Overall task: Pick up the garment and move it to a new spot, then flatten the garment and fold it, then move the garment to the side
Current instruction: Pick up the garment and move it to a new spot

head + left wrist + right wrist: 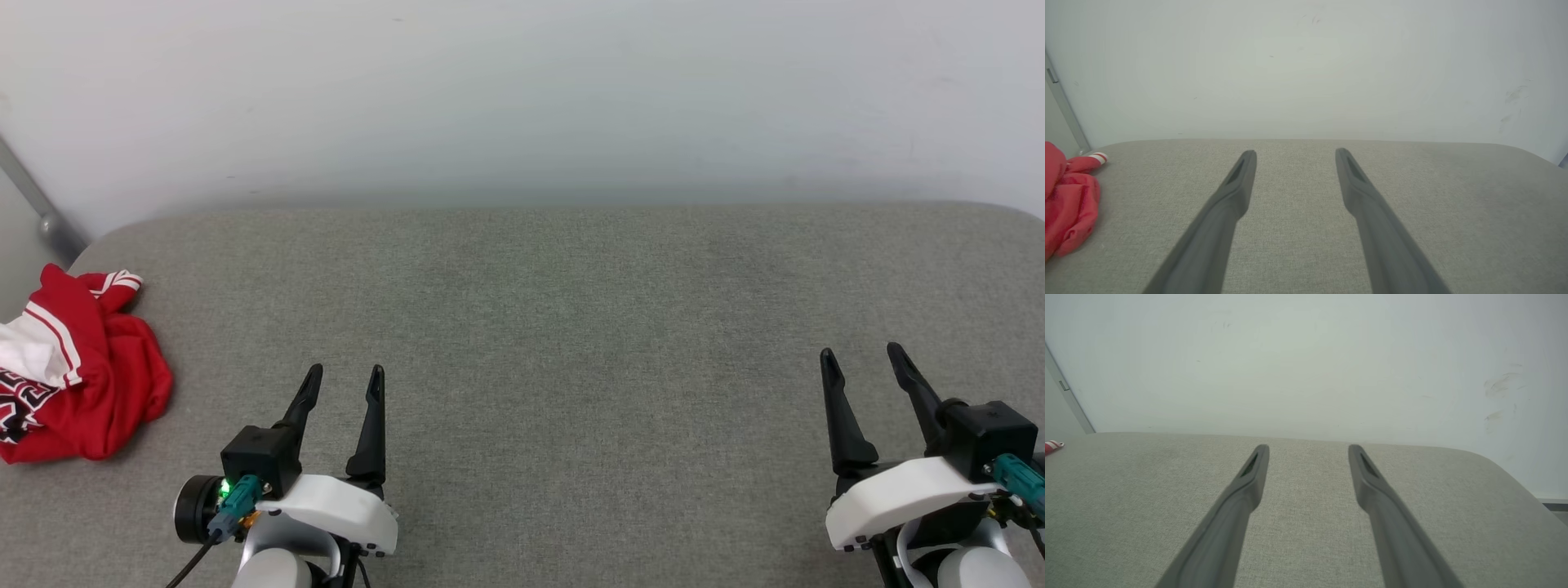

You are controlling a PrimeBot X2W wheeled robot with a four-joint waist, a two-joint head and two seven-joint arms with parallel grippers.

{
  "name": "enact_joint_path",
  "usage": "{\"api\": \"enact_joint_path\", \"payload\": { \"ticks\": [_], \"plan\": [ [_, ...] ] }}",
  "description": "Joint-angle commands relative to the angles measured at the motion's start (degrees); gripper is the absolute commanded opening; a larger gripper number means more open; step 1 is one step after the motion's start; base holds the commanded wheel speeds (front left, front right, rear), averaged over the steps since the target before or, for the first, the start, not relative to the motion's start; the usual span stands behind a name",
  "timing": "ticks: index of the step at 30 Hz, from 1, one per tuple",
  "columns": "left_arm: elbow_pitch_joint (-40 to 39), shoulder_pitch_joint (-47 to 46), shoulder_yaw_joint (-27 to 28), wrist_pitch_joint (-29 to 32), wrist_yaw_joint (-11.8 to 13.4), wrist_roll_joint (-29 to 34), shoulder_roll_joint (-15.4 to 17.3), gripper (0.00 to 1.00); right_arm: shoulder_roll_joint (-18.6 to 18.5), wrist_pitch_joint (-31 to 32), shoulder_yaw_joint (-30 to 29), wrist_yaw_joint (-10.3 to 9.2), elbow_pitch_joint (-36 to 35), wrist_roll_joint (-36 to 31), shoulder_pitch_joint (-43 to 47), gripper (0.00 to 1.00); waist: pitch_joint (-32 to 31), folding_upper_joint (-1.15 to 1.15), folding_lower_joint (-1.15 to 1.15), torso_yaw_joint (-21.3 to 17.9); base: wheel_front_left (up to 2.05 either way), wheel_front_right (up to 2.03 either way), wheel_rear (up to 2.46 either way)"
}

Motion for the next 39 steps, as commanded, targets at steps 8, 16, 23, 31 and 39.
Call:
{"api": "enact_joint_path", "payload": {
  "ticks": [8,16,23,31,39],
  "plan": [
    [0.7,-0.9,1.0,-0.2,-0.5,0.1,-0.3,1.00,0.2,0.0,0.2,-0.02,0.3,-0.6,0.2,1.00,0.0,0.00,0.00,0.6,0.00,0.00,0.00],
    [0.7,-1.6,2.3,-0.2,-0.3,-0.6,-0.6,1.00,0.2,0.3,1.7,-0.02,-1.1,-2.3,0.8,1.00,0.3,0.00,0.00,4.5,0.00,0.00,0.00],
    [0.1,-1.5,4.2,-0.2,0.4,-0.6,-0.7,1.00,0.2,0.6,3.7,-0.02,-2.2,-1.9,1.0,1.00,0.7,0.00,0.00,11.0,0.00,0.00,0.00],
    [-0.3,-1.5,6.1,-0.2,0.4,-0.1,-0.7,1.00,0.2,1.0,6.3,-0.03,-2.7,-1.7,0.4,1.00,1.4,0.00,0.00,18.2,0.00,0.00,0.00],
    [-0.7,-1.2,7.6,-0.2,-0.1,0.1,-0.8,1.00,0.2,1.0,8.4,-0.03,-3.0,-1.9,-0.5,1.00,1.8,0.00,0.00,25.6,0.00,0.00,0.00]
  ]
}}
